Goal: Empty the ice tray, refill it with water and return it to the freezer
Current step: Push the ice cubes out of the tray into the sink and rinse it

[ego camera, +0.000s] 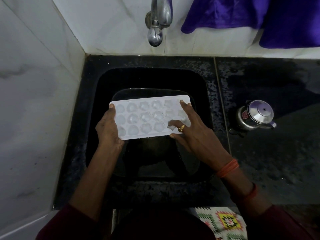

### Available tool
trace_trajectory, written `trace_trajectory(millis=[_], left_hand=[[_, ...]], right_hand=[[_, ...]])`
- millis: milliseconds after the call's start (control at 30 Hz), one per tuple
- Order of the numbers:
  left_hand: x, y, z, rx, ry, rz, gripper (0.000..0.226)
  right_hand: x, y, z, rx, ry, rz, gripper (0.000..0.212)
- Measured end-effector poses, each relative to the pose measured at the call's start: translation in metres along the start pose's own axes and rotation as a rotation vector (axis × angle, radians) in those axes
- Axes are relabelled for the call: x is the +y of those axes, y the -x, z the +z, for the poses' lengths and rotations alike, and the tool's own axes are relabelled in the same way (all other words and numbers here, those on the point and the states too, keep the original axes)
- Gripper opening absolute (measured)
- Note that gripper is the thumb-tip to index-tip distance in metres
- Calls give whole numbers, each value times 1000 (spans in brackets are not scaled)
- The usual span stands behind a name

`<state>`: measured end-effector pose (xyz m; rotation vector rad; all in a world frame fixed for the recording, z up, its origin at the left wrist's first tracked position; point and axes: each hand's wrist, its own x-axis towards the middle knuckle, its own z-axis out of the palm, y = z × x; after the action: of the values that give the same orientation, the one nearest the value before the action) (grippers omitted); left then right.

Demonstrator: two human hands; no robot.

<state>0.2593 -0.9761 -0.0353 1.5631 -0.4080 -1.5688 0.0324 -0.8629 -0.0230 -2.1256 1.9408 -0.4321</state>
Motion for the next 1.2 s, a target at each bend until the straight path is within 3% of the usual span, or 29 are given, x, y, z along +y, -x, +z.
trace_trajectory(millis=[367, 633, 1200], left_hand=[[1, 4, 5, 33, -11, -7, 39], [0, 7, 6, 29, -30, -3, 39], [0, 19, 6, 19, 3, -38, 39]], right_hand=[[3, -1, 0, -26, -36, 43, 40], [9, -4, -3, -31, 72, 36, 62], [4, -7, -9, -92, 36, 21, 64]])
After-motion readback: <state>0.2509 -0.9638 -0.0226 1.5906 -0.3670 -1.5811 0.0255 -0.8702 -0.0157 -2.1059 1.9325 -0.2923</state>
